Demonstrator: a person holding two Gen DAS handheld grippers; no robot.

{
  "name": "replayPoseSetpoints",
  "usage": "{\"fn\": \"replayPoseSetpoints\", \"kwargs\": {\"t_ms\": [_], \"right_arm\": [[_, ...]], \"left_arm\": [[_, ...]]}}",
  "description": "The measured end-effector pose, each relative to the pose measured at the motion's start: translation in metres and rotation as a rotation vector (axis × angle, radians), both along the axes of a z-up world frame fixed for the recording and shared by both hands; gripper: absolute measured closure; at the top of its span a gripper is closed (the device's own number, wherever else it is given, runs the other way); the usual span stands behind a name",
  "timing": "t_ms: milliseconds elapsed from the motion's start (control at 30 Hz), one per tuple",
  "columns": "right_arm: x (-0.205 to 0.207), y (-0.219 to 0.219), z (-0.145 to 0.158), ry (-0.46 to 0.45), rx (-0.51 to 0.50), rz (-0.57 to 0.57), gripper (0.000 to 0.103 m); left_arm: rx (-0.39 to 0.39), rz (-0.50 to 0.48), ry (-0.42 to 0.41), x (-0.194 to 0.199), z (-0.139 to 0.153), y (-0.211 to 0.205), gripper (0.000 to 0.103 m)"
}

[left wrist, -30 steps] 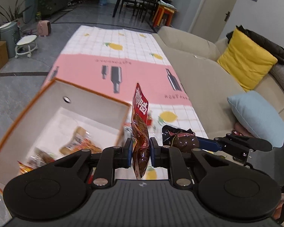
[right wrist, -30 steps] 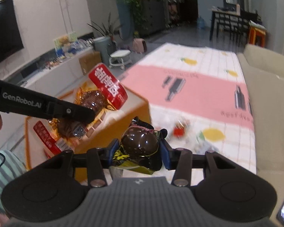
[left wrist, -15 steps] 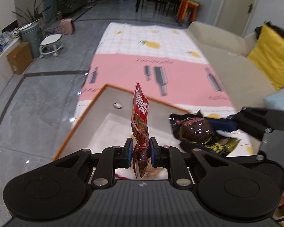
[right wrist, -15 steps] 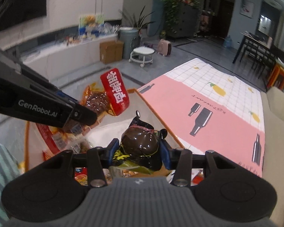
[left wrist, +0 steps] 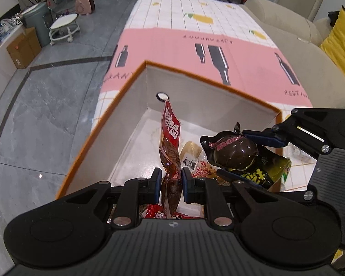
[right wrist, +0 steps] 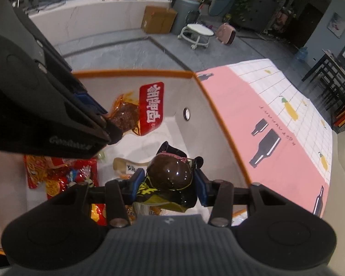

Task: Organize snacks
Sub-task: 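Lower both packets into the box and open both tools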

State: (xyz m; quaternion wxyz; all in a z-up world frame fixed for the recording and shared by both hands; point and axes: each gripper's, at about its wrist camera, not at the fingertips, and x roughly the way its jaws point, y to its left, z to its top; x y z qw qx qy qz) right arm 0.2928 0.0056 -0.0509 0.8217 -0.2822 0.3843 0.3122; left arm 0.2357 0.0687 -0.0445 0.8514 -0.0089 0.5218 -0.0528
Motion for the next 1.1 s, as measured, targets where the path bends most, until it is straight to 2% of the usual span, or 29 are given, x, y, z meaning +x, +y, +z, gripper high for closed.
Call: {"fn": "replayPoseSetpoints", "kwargs": {"t_ms": [433, 600, 767, 833, 933, 1000, 1100], "right_arm": [[0.009, 0.007, -0.031, 0.076, -0.073, 0.001, 0.057], [0.016, 0.012, -0.037, 0.100, -0.088, -0.006, 0.055], [0.013, 0.011, -0.037, 0.110, -0.092, -0.010, 0.049], [0.014, 0.012, -0.036, 0.112, -0.091, -0.004, 0.048], [0.021, 0.015, -0.033, 0.098, -0.091, -0.010, 0.044], [0.018, 0.015, -0.028, 0.072, -0.090, -0.018, 0.036], [0.014, 0.012, -0.018, 0.043, -0.073, -0.022, 0.032]], "left_arm": [[-0.008, 0.013, 0.113, 0.013, -0.042, 0.006, 0.084], [0.016, 0.021, 0.136, 0.012, -0.048, 0.005, 0.083], [0.062, 0.009, 0.125, 0.009, -0.045, 0.001, 0.083], [0.076, 0.006, 0.118, 0.008, -0.042, 0.000, 0.078], [0.102, 0.002, 0.101, 0.004, -0.035, -0.003, 0.062], [0.123, -0.005, 0.086, 0.001, -0.030, -0.005, 0.047], [0.144, -0.012, 0.059, -0.005, -0.020, -0.008, 0.043]]}}
